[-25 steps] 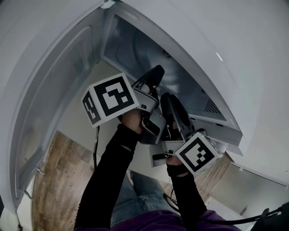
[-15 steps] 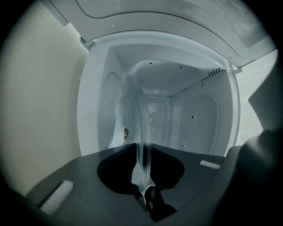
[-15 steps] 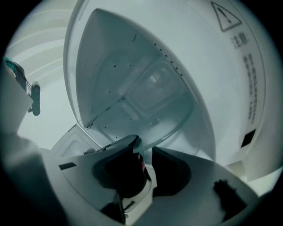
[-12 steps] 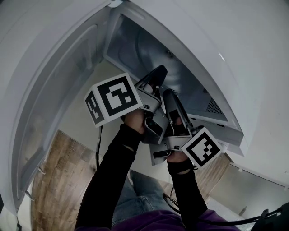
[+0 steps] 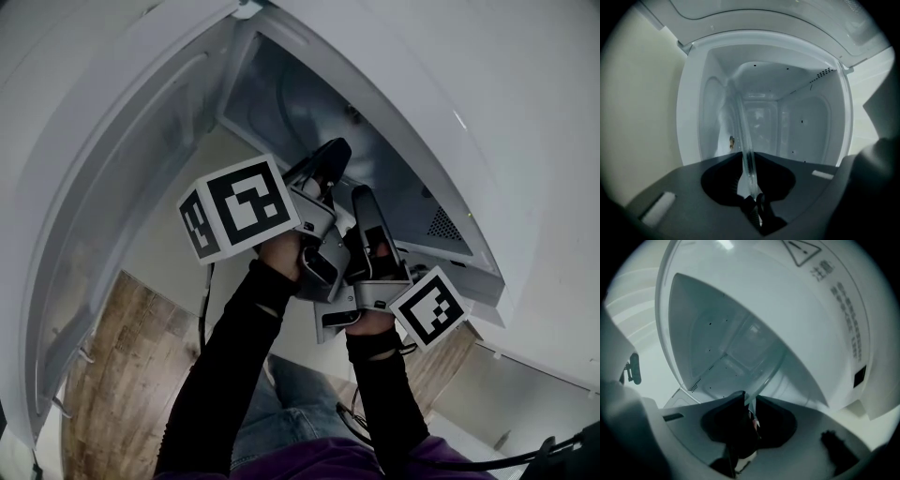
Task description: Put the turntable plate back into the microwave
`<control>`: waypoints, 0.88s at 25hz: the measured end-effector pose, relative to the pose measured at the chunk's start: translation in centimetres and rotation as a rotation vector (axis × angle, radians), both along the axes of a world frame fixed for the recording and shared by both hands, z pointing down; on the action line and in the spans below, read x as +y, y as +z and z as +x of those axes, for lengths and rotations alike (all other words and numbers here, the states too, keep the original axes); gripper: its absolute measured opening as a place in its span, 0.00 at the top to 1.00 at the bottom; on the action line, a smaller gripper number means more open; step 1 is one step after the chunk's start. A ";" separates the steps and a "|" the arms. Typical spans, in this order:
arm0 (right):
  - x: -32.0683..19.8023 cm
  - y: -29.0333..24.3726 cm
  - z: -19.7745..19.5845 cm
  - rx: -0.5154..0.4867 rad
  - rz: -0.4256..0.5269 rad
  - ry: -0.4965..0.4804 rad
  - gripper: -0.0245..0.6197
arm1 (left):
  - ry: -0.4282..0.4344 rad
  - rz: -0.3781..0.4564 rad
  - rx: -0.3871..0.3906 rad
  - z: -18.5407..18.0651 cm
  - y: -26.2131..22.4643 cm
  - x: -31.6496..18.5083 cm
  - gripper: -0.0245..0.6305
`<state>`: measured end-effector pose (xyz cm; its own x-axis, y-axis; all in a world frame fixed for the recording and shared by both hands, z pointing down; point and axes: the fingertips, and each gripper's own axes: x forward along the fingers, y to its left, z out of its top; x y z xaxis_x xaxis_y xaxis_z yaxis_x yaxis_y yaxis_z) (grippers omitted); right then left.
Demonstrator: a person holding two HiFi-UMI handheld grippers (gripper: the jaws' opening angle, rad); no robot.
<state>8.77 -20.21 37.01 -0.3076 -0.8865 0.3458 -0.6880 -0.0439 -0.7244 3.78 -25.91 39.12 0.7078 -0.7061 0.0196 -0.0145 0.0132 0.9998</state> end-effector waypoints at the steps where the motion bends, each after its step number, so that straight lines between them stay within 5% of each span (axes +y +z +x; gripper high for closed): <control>1: 0.0 0.0 0.2 -0.003 0.000 0.008 0.83 | 0.007 0.004 -0.004 0.1 0.0 0.1 0.91; 11: 0.2 0.9 1.6 -0.055 -0.015 0.091 0.84 | 0.131 0.061 -0.074 0.8 -0.3 2.0 0.80; 16: 0.2 1.4 1.9 -0.050 -0.018 0.112 0.84 | 0.125 0.014 -0.080 -0.4 0.5 3.2 0.77; 22: 0.3 2.3 2.1 -0.063 -0.036 0.136 0.84 | 0.097 -0.004 -0.141 -1.7 1.4 3.9 0.86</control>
